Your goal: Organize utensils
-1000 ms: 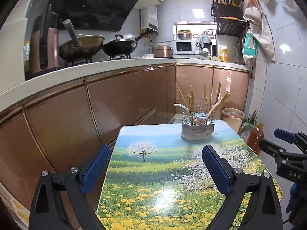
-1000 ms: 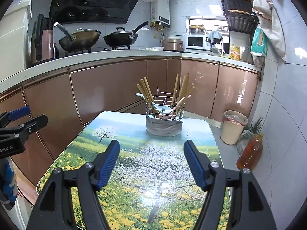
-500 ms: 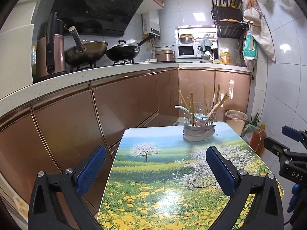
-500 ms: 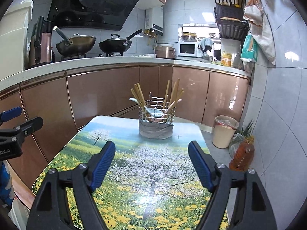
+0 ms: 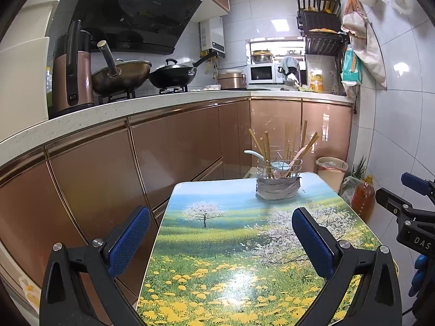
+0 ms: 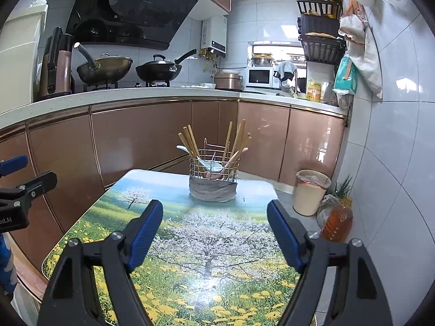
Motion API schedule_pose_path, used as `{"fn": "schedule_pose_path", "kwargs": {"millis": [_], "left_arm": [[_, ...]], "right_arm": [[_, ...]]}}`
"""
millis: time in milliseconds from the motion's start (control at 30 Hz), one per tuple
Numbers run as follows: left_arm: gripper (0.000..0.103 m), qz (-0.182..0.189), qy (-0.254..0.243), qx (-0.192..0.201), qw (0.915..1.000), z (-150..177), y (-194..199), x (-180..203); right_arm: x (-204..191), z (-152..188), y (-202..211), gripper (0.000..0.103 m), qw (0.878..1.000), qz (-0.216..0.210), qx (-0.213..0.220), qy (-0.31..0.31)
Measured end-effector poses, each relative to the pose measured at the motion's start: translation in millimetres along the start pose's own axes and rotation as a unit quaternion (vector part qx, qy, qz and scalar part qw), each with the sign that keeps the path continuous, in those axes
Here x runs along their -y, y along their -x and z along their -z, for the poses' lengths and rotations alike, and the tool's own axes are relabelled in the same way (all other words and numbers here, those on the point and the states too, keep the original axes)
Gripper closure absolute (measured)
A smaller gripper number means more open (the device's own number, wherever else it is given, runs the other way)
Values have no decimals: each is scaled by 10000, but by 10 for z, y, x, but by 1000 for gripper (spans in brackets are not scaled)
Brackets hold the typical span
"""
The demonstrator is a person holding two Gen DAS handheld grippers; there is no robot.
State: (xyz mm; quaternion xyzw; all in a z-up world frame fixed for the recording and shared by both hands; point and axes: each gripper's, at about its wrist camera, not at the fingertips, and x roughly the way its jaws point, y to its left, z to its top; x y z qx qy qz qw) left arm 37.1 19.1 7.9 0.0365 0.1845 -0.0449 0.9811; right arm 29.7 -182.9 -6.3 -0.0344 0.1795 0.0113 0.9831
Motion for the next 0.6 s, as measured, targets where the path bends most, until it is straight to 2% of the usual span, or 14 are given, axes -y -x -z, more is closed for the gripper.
{"fn": "schedule_pose_path", "kwargs": {"millis": [600], "left_arm": [[0,21,45,-8,10000,-6,60,6]], "right_arm": [[71,34,34,25,10000,49,-32,24]]}}
